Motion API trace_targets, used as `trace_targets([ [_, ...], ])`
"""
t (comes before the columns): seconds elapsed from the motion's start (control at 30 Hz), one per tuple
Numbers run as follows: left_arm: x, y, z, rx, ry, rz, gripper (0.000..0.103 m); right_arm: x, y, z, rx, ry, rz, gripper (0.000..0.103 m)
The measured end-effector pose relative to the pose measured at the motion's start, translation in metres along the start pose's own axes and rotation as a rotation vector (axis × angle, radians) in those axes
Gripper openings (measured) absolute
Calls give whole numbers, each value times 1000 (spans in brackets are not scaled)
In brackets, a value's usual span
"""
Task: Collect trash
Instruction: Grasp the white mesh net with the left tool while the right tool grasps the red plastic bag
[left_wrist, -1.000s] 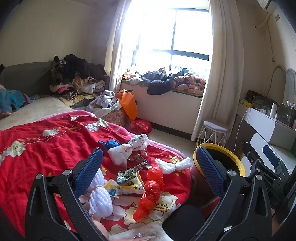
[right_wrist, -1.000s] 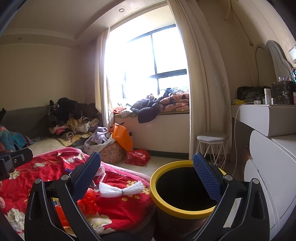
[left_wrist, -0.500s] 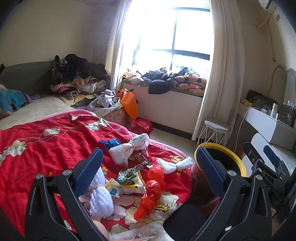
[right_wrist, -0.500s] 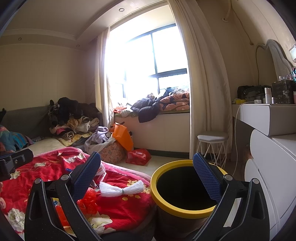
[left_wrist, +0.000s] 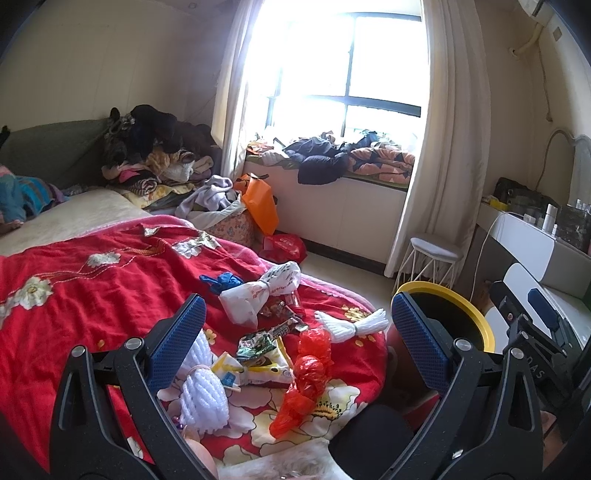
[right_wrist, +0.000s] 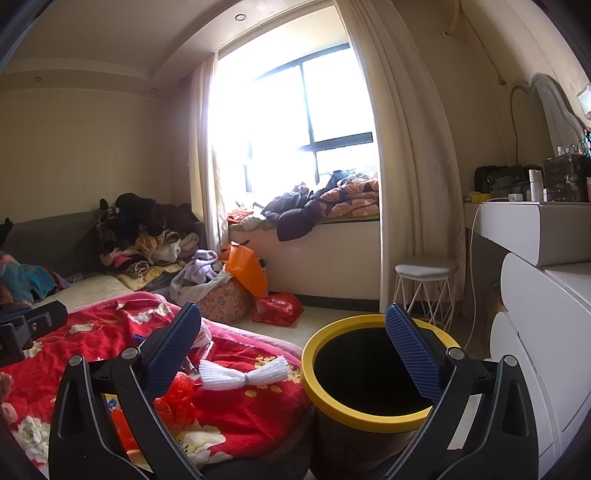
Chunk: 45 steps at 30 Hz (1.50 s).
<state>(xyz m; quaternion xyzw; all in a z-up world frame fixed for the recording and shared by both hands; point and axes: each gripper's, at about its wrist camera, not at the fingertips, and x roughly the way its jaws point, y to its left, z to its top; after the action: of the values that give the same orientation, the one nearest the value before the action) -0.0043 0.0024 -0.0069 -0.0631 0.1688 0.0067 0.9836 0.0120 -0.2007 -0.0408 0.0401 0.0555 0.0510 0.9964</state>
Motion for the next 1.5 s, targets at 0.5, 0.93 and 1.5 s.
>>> trace_targets([
  [0.5, 9, 52, 11, -103, -2, 141, 93, 20, 61, -3, -79, 131, 204, 97],
  [0.93, 12, 115, 12, -210, 39, 264, 93, 63, 106, -11, -84, 286, 325, 97],
  [1.5, 49, 115, -36, -183, 357, 68, 92, 147, 107, -69, -15, 689, 418, 67],
])
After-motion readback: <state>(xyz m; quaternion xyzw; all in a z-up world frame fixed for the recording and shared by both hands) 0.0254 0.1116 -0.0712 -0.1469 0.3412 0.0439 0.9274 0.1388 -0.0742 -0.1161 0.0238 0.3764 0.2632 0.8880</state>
